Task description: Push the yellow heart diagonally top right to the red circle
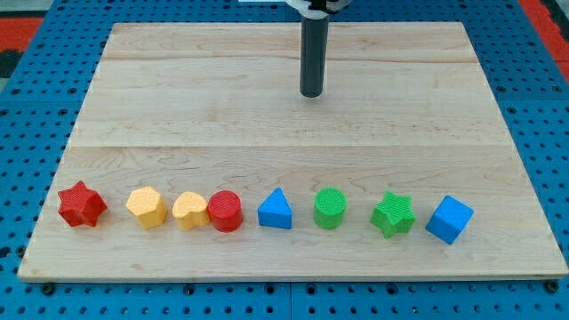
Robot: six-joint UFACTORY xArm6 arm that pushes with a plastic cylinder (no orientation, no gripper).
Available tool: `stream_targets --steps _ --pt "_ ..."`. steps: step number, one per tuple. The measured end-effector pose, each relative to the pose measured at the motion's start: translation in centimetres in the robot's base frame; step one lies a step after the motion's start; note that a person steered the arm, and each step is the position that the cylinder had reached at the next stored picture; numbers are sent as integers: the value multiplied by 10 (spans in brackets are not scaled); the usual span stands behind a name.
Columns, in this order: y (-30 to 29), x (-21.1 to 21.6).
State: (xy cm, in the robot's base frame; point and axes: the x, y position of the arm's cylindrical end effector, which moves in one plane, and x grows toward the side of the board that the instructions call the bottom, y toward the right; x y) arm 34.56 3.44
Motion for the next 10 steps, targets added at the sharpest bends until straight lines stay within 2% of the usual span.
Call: stream_targets --steps 1,2,4,5,6,7,8,10 --pt "14 0" --pt "81 10" --pt "169 142" --pt "225 174" --pt "235 242" --pt "213 273" --pt "125 272" --pt "-112 264"
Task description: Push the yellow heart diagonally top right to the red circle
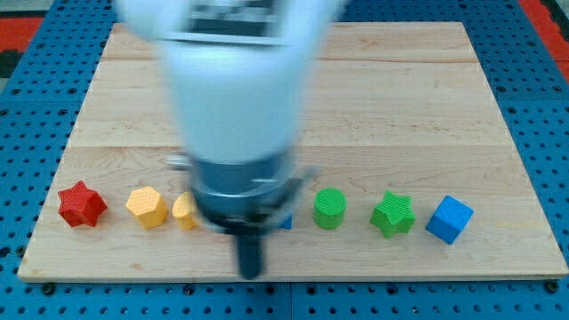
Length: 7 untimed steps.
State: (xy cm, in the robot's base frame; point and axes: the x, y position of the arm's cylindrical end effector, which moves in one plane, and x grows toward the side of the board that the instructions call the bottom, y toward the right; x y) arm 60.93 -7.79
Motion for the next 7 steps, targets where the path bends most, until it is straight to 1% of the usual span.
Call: stream_targets --steps 1,2,4,5,7 --pt "-45 -21" --pt "-46 -52" --pt "-42 -132" --pt "-24 -142" --pt "-4 -119"
